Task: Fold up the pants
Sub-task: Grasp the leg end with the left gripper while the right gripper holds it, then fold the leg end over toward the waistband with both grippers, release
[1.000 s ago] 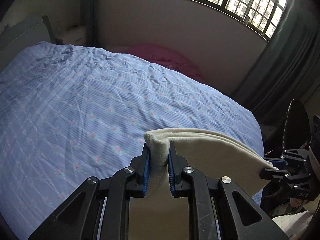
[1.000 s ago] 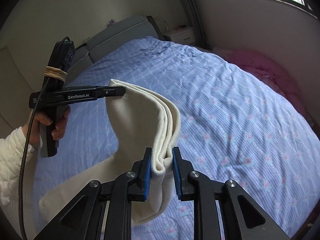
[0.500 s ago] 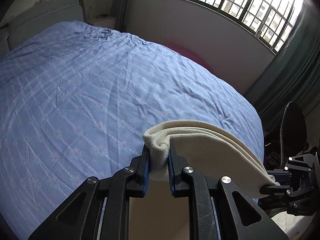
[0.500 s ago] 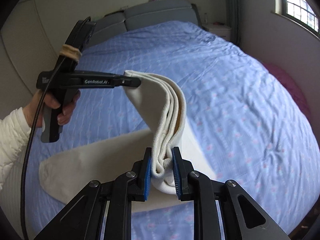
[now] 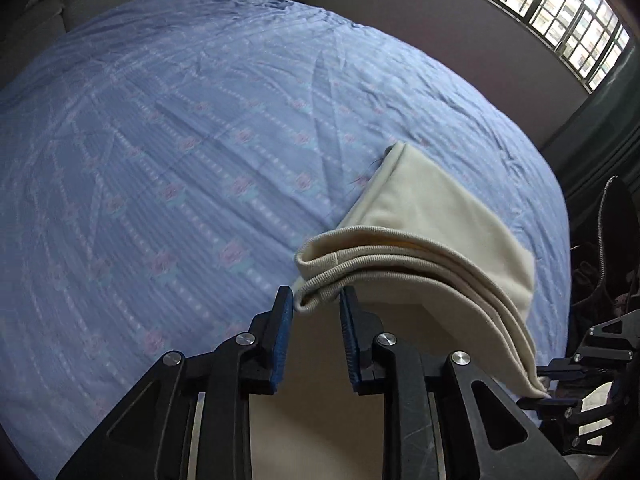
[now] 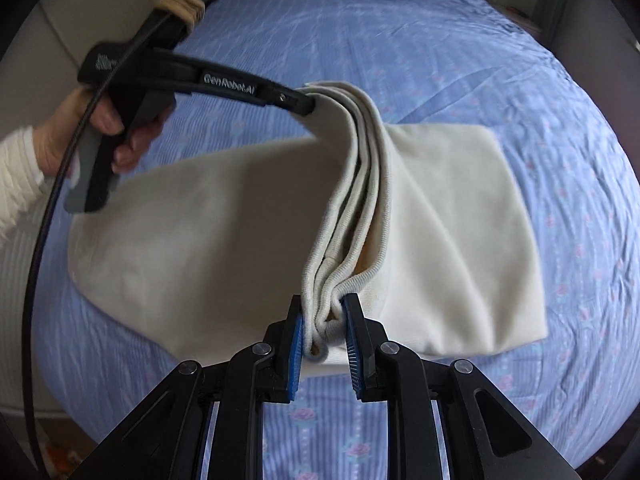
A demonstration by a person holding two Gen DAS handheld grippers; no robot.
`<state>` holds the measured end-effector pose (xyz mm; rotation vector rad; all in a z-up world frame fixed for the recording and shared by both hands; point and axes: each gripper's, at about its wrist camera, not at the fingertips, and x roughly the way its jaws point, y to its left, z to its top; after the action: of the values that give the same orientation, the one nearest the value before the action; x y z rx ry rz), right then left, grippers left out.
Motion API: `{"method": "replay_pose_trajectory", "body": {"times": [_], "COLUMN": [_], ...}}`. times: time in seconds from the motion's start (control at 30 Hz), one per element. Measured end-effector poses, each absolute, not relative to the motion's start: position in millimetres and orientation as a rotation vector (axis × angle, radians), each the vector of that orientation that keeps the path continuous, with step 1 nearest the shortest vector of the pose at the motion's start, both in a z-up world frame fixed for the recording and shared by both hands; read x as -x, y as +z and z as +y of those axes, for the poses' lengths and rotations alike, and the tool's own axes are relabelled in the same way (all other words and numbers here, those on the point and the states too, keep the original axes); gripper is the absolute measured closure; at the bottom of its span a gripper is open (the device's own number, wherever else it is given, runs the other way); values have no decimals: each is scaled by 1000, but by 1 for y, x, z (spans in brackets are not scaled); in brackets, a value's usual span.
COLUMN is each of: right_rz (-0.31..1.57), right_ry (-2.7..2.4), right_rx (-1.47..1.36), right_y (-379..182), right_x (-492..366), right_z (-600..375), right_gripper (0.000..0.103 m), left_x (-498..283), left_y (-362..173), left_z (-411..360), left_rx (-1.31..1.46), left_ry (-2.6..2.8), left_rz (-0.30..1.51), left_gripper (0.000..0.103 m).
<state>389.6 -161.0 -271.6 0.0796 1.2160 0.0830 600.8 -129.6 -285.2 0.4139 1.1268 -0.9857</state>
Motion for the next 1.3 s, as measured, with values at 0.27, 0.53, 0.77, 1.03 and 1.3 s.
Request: {"method": "replay_pose_trajectory", "body": {"times": [0.27, 0.53, 0.77, 1.03, 1.3], "right_rz": [1338, 1333, 1351, 1391, 1409], "right_ry": [127, 178, 182, 157, 342], "right_rx": [34, 101, 64, -35, -181], "right_y": [-325, -332, -338, -347, -332], "right_x": [-382, -376, -379, -393, -394], "right_z": [-130, -118, -124, -150, -127], "right_gripper": [82, 81, 81, 80, 81], "left_x": [-580, -570, -584, -597, -593], "left_y": [-302, -331, -335, -357, -336], "left_z": [-52, -54, -92, -85, -74], "left_rx": [-183, 278, 261, 413, 308], "left_ry": [-891, -820, -804, -729, -713], "left_rz": [1277, 1377, 1354, 1391, 1316], "left_gripper": [59, 45, 45, 91, 87]}}
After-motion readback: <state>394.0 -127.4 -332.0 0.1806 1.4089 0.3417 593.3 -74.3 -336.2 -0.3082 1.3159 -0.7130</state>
